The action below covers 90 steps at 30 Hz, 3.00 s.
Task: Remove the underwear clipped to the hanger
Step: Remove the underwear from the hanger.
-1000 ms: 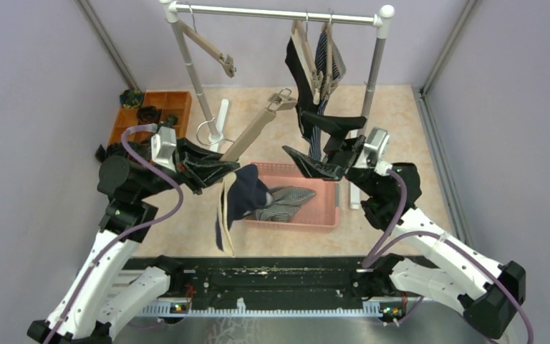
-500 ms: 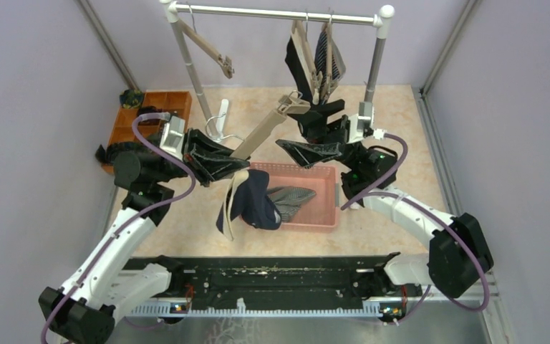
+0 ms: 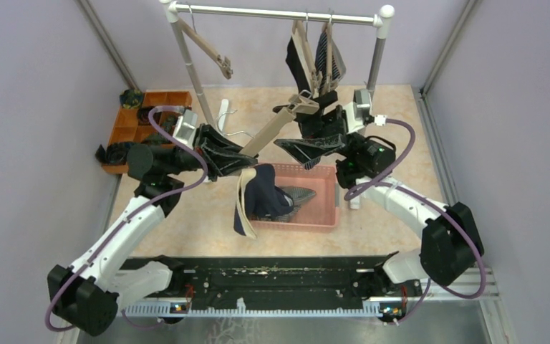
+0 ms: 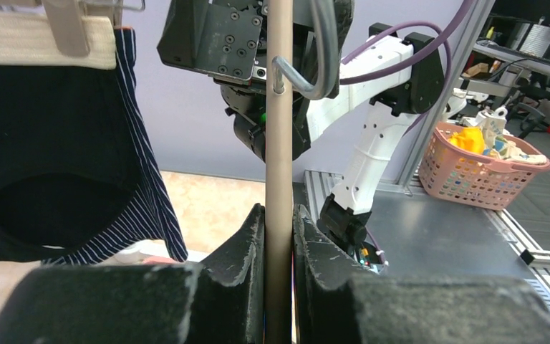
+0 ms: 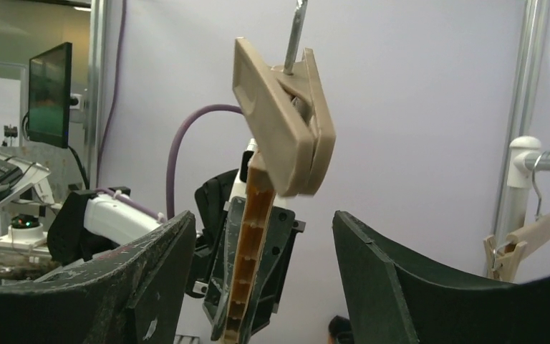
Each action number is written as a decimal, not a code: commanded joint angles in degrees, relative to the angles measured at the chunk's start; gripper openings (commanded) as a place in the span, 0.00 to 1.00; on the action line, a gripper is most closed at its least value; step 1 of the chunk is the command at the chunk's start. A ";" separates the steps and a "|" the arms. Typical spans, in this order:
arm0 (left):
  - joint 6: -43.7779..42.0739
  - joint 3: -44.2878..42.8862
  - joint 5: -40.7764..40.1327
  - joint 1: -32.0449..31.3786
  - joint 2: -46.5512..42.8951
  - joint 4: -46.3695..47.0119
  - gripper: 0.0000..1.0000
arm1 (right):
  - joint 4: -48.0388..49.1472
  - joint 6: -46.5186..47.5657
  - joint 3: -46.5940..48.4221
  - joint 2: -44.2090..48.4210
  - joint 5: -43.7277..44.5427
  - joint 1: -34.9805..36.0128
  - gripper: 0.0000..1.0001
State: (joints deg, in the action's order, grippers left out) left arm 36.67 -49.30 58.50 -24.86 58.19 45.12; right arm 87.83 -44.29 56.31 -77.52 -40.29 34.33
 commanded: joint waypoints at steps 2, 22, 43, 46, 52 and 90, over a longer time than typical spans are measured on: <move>0.61 -1.18 1.47 -2.16 2.78 3.65 0.00 | -2.13 0.21 3.86 -0.85 -1.39 0.74 0.67; -12.63 -3.98 -3.85 -4.13 -1.41 -13.64 0.00 | -19.97 11.77 5.15 2.50 0.81 2.33 0.00; -30.65 -5.63 -10.21 -4.11 -10.36 -32.62 0.48 | -25.38 18.89 5.24 10.28 3.90 2.26 0.00; -31.17 -4.16 -9.93 -4.09 -10.38 -32.38 0.48 | -25.18 19.01 4.96 11.32 4.38 1.99 0.00; -33.79 -2.32 -8.91 -4.12 -9.75 -33.36 0.50 | -24.25 18.63 4.21 12.98 4.97 1.77 0.00; -30.01 0.13 -19.10 -4.07 -6.33 -21.53 0.66 | -20.33 14.28 3.67 10.96 4.73 1.64 0.00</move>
State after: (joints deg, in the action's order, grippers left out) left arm 4.75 -47.66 37.17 -28.62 51.94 19.88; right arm 63.90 -29.17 59.24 -66.76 -36.27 36.21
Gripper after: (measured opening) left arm 0.660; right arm 0.134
